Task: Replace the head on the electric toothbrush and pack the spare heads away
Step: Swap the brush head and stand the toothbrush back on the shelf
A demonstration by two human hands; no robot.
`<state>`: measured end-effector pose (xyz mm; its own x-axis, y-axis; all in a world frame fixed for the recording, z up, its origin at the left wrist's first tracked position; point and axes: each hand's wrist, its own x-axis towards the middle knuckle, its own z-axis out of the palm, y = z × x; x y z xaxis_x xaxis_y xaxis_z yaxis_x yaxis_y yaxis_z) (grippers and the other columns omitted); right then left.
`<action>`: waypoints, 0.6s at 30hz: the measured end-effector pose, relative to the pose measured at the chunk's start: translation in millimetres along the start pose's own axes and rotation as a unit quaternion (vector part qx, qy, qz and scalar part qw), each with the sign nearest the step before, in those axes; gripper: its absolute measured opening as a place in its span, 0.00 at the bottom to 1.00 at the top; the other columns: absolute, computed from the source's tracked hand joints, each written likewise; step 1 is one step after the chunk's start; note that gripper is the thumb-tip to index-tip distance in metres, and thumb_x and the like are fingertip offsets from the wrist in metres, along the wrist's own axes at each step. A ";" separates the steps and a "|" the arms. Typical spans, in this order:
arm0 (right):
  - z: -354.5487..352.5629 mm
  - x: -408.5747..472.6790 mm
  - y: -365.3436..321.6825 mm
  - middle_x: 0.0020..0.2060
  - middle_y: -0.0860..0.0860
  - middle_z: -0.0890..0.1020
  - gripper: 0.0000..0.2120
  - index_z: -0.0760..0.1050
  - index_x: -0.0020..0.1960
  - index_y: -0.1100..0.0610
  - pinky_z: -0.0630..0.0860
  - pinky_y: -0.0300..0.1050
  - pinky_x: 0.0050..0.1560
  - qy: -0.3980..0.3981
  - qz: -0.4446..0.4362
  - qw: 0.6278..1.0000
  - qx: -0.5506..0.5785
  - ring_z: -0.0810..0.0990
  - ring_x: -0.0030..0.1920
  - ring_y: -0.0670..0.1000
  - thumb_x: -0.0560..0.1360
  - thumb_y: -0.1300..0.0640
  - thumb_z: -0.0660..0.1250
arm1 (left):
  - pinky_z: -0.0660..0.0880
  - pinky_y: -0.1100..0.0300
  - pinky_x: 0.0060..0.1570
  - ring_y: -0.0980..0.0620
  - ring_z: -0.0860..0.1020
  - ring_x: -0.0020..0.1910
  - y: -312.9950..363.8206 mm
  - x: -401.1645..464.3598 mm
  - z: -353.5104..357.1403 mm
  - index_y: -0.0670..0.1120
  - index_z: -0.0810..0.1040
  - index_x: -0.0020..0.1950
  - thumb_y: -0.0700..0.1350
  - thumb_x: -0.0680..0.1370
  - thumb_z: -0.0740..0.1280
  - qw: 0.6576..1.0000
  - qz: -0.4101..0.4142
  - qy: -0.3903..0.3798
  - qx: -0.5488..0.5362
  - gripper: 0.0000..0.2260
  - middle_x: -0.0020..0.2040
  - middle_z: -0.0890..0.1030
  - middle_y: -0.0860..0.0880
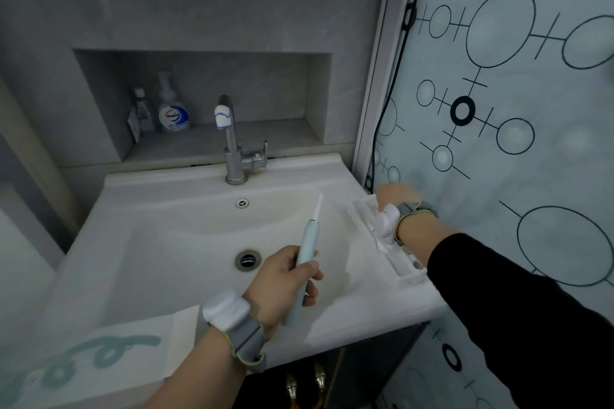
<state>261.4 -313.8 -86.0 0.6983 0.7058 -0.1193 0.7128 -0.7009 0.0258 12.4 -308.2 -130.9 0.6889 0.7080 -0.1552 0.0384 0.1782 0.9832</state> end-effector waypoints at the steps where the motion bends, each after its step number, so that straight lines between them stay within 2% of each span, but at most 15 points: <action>1: -0.9 -0.3 0.8 0.63 0.60 0.76 0.16 0.73 0.62 0.66 0.71 0.48 0.63 0.006 -0.005 1.000 -0.009 0.75 0.64 0.58 0.81 0.66 0.52 | 0.76 0.57 0.32 0.49 0.75 0.32 0.6 -0.7 -0.8 0.42 0.76 0.56 0.39 0.78 0.63 1.000 0.002 0.001 -0.002 0.08 0.42 0.80 0.42; 7: -8.3 -14.2 -2.8 0.57 0.58 0.80 0.13 0.76 0.59 0.62 0.75 0.47 0.52 0.105 -0.024 0.994 0.000 0.79 0.57 0.58 0.78 0.65 0.57 | 0.76 0.58 0.31 0.50 0.74 0.30 6.3 -4.8 -3.7 0.40 0.77 0.55 0.37 0.77 0.63 0.999 0.004 0.032 -0.025 0.08 0.39 0.79 0.42; 9: -3.0 -26.8 -10.2 0.54 0.56 0.82 0.13 0.79 0.58 0.58 0.75 0.45 0.52 0.137 -0.074 0.984 0.086 0.80 0.55 0.58 0.75 0.61 0.62 | 0.73 0.59 0.27 0.51 0.72 0.27 11.1 -6.0 -4.8 0.39 0.77 0.53 0.37 0.76 0.64 0.998 0.008 0.059 -0.031 0.07 0.36 0.77 0.43; 10: -0.4 -35.9 -17.2 0.52 0.56 0.84 0.13 0.80 0.57 0.57 0.77 0.45 0.52 0.142 -0.097 0.971 0.165 0.81 0.52 0.57 0.73 0.59 0.65 | 0.72 0.60 0.26 0.51 0.71 0.26 14.4 -6.8 -7.3 0.38 0.77 0.52 0.36 0.76 0.64 0.997 0.012 0.075 -0.030 0.07 0.34 0.76 0.44; 12: 4.9 -57.9 -30.7 0.46 0.54 0.85 0.12 0.81 0.55 0.57 0.80 0.43 0.47 0.106 -0.112 0.927 0.343 0.84 0.43 0.56 0.72 0.59 0.69 | 0.68 0.62 0.23 0.52 0.69 0.24 19.9 -4.6 -11.8 0.38 0.77 0.50 0.36 0.75 0.65 0.994 0.020 0.100 -0.029 0.05 0.29 0.73 0.46; 14: 8.1 -85.4 -50.6 0.40 0.54 0.83 0.11 0.81 0.54 0.60 0.81 0.39 0.40 0.032 -0.117 0.866 0.485 0.82 0.33 0.53 0.72 0.63 0.70 | 0.67 0.61 0.23 0.52 0.68 0.24 30.1 -10.1 -23.6 0.39 0.78 0.48 0.37 0.74 0.67 0.990 0.039 0.129 -0.030 0.04 0.27 0.71 0.47; 16: 9.9 -106.3 -68.5 0.35 0.55 0.81 0.12 0.80 0.54 0.66 0.82 0.38 0.37 -0.025 -0.127 0.808 0.575 0.79 0.31 0.51 0.72 0.67 0.70 | 0.67 0.60 0.24 0.52 0.68 0.23 38.8 -15.2 -36.9 0.39 0.78 0.47 0.38 0.74 0.68 0.987 0.057 0.150 -0.022 0.04 0.27 0.71 0.47; 18: 11.2 -121.1 -83.2 0.33 0.55 0.80 0.11 0.80 0.54 0.67 0.83 0.40 0.36 -0.058 -0.136 0.775 0.615 0.79 0.31 0.51 0.72 0.69 0.69 | 0.67 0.60 0.24 0.51 0.68 0.23 45.1 -20.0 -51.3 0.40 0.78 0.48 0.39 0.73 0.69 0.981 0.078 0.177 0.004 0.05 0.29 0.73 0.46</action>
<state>116.9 -342.1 -84.9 0.4713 0.8809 -0.0438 0.1823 -0.1459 -0.9724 -36.8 -279.3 -88.4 0.3932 0.9191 -0.0252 -0.0401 0.0446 0.9982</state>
